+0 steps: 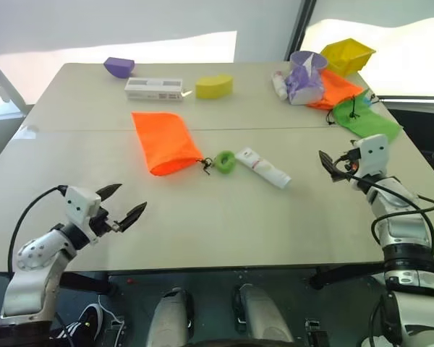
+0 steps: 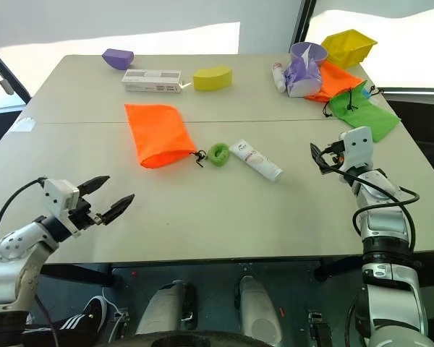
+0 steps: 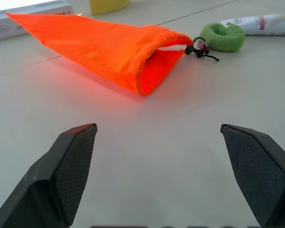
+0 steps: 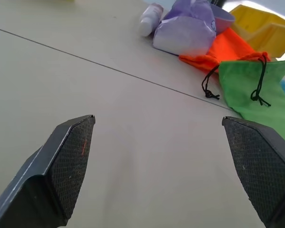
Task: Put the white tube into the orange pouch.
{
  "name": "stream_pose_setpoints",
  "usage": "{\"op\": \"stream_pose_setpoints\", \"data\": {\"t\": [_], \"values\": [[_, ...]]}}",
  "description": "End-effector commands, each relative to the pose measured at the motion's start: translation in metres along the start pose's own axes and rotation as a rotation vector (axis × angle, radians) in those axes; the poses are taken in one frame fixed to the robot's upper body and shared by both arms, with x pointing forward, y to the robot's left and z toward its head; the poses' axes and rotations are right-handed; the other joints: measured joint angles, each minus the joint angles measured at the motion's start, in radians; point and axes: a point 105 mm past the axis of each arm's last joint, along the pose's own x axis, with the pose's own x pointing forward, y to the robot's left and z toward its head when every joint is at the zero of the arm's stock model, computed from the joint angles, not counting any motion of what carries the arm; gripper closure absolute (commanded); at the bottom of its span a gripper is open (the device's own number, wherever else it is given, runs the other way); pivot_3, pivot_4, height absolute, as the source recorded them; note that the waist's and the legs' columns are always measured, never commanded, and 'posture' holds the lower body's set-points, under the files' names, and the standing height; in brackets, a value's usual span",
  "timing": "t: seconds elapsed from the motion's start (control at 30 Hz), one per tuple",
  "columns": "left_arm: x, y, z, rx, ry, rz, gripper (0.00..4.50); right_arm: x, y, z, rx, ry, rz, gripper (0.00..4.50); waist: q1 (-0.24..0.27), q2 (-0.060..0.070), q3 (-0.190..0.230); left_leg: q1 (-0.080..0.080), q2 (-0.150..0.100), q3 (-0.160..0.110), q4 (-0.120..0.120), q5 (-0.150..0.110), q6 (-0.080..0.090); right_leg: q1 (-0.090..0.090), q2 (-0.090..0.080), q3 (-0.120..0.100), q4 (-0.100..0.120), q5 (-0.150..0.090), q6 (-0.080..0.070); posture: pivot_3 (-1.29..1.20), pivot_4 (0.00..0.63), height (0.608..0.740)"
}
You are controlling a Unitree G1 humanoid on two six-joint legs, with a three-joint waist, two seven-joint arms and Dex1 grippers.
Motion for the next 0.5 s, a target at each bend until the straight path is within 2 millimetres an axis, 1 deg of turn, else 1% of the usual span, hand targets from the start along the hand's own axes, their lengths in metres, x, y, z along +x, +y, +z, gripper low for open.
{"op": "stream_pose_setpoints", "data": {"t": [0.03, 0.1, 0.17, 0.3, 0.5], "values": [[-0.003, 0.004, 0.013, 0.046, -0.054, 0.045, 0.0, 0.002, -0.008, 0.008, 0.001, -0.036, -0.034, 0.04, 0.0, 0.0, 0.0, 0.0, 0.0, 0.0, 0.0, 0.0, 0.0, 0.0, 0.0, 0.0, 0.0, 0.0, 0.0, 0.0, 0.15, 0.74], [-0.002, 0.008, 0.01, 0.086, -0.034, 0.084, 0.0, 0.003, -0.003, 0.006, -0.009, -0.034, -0.013, 0.04, 0.0, 0.0, 0.0, 0.0, 0.0, 0.0, 0.0, 0.0, 0.0, 0.0, 0.0, 0.0, 0.0, 0.0, 0.0, 0.0, 0.15, 0.74], [-0.001, 0.005, 0.015, 0.083, -0.067, 0.05, 0.0, 0.003, 0.0, 0.006, -0.005, -0.035, 0.0, 0.04, 0.0, 0.0, 0.0, 0.0, 0.0, 0.0, 0.0, 0.0, 0.0, -0.001, 0.001, 0.0, 0.0, 0.0, 0.0, 0.0, 0.15, 0.74], [0.003, 0.003, 0.014, 0.093, -0.075, 0.029, 0.0, 0.002, -0.001, 0.006, -0.009, -0.031, -0.002, 0.04, -0.001, 0.0, 0.0, 0.0, 0.0, 0.0, 0.0, 0.0, 0.0, -0.001, 0.001, 0.0, 0.0, 0.0, 0.0, 0.0, 0.15, 0.74], [0.011, 0.001, 0.022, 0.105, -0.129, 0.006, 0.0, -0.001, 0.0, 0.007, -0.015, -0.032, 0.005, 0.04, 0.0, 0.0, 0.0, 0.0, 0.0, 0.0, 0.0, 0.0, 0.0, 0.0, 0.001, 0.0, 0.0, 0.0, 0.0, 0.0, 0.15, 0.74]]}}
